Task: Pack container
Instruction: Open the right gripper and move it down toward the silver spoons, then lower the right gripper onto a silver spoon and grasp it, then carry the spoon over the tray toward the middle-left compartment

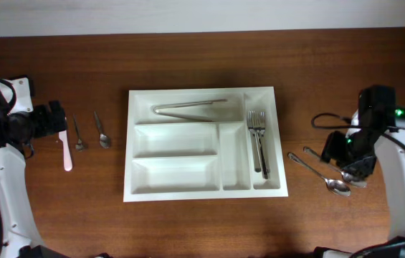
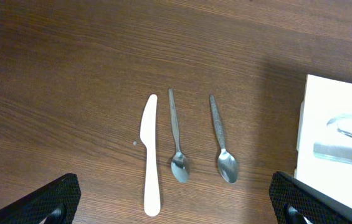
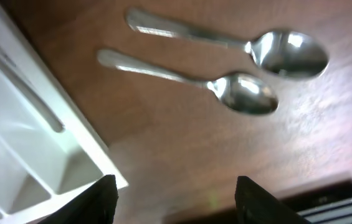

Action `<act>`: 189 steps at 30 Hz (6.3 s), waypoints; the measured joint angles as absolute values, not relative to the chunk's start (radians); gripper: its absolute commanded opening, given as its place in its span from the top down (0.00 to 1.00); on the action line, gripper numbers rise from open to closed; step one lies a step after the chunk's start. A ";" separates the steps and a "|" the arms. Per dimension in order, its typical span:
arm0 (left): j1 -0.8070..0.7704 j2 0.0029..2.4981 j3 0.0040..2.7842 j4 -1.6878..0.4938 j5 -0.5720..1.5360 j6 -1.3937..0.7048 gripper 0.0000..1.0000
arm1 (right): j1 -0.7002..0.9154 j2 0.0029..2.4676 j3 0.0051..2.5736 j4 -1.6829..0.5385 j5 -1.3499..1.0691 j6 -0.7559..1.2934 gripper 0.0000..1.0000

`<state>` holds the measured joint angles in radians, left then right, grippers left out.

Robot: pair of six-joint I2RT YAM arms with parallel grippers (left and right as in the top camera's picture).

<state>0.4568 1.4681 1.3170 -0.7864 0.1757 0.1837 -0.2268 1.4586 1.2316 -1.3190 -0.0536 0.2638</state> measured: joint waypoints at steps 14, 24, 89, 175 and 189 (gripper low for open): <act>0.457 1.468 1.317 -0.786 0.176 0.184 0.01 | -0.340 1.459 1.085 -1.165 -0.022 0.598 0.27; 0.457 1.468 1.317 -0.786 0.176 0.184 0.01 | -0.693 1.459 0.999 -1.105 -0.034 0.671 0.35; 0.457 1.468 1.317 -0.786 0.176 0.184 0.01 | -0.744 1.610 0.826 -0.608 -0.220 0.557 0.96; 0.457 1.468 1.317 -0.786 0.176 0.184 0.01 | 0.606 1.593 1.055 -0.411 -0.094 1.092 0.96; 0.457 1.468 1.317 -0.786 0.176 0.184 0.01 | 0.434 1.594 1.057 -0.602 -0.132 0.859 0.96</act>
<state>0.4568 1.4681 1.3170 -0.7864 0.1757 0.1837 0.4343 1.5944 1.0573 -0.6018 -0.1322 0.8589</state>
